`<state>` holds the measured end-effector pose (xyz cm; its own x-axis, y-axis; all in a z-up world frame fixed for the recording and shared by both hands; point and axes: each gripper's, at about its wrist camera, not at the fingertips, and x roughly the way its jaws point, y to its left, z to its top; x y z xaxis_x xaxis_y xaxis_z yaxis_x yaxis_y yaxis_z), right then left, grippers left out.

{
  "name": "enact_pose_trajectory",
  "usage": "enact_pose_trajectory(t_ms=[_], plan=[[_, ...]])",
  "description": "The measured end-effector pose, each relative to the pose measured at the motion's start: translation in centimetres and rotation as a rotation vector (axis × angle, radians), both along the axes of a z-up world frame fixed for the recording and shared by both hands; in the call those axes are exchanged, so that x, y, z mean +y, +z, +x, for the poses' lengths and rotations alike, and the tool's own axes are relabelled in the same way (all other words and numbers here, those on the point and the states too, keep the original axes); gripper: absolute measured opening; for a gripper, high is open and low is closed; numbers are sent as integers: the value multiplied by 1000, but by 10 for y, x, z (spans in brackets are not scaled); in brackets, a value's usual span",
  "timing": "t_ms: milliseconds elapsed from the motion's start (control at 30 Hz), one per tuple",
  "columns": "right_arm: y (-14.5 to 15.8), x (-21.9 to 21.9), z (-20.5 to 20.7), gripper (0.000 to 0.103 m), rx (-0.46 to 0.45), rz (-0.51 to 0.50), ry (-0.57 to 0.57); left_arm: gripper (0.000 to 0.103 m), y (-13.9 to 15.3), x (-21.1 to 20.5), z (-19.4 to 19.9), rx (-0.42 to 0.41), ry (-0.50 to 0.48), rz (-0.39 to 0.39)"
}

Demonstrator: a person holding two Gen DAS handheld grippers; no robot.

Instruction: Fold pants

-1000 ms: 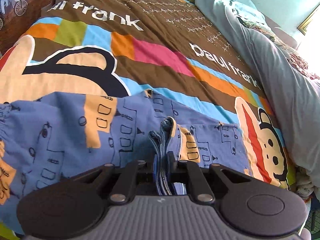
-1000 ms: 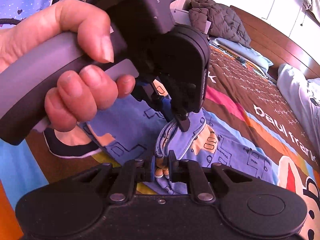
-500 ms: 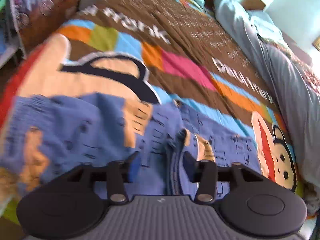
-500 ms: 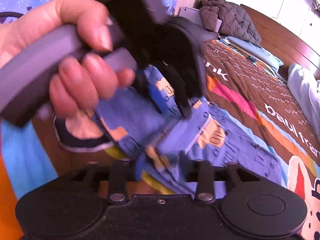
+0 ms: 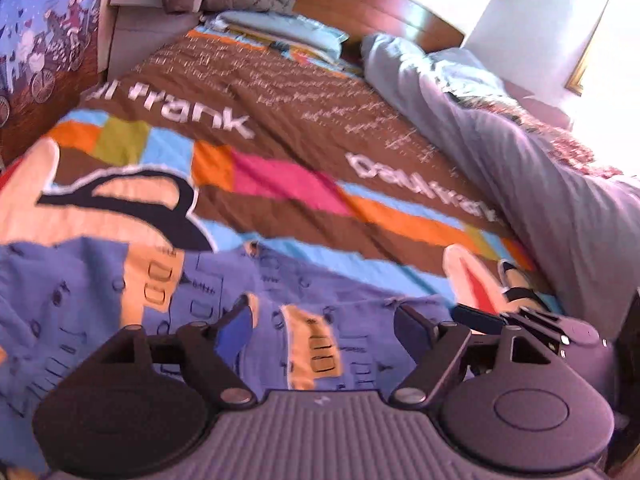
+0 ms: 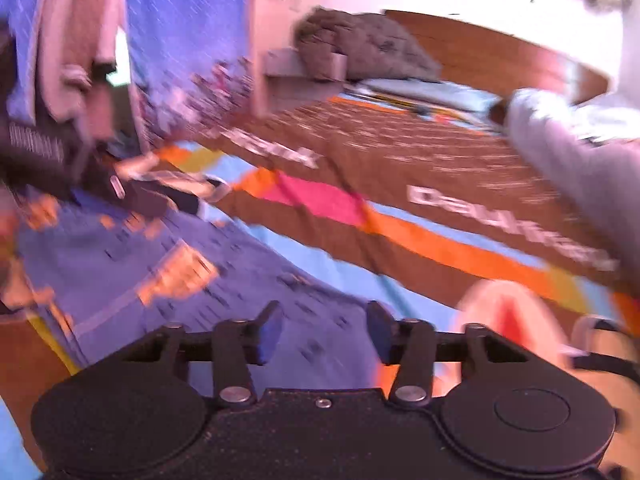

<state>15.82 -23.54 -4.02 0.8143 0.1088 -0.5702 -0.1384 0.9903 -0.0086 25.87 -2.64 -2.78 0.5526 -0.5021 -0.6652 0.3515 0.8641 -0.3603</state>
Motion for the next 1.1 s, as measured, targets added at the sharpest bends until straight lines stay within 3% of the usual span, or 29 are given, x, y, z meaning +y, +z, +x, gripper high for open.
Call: enact_pose_trajectory(t_ms=[67, 133, 200, 300, 433, 500, 600, 700, 767, 933, 1000, 1100], plan=[[-8, 1, 18, 29, 43, 23, 23, 81, -14, 1, 4, 21, 34, 53], [-19, 1, 31, 27, 87, 0, 14, 73, -29, 9, 7, 37, 73, 97], [-28, -3, 37, 18, 114, -69, -30, 69, -34, 21, 5, 16, 44, 69], [-26, -12, 33, 5, 127, -51, -88, 71, -28, 28, -1, 22, 56, 68], [-4, -2, -1, 16, 70, -95, -105, 77, -8, 38, -25, 9, 92, 52], [5, 9, -24, 16, 72, -91, -63, 78, -3, 36, -40, -14, 87, 116], [2, 33, -56, 16, 112, -183, -27, 78, -15, 29, -59, -30, 99, 282], [-22, 43, -65, 17, 173, -271, -37, 79, -25, 28, -72, -83, 98, 328], [-25, 43, -64, 19, 158, -253, -53, 80, -23, 32, -72, -74, 113, 301], [-1, 45, -74, 26, 125, -182, -58, 87, -5, 74, -86, -13, 172, 118], [7, 53, -78, 37, 99, -180, -45, 89, 1, 94, -97, -39, 219, 96], [6, 70, -71, 42, 105, -166, -19, 91, -2, 127, -107, -44, 329, 70]])
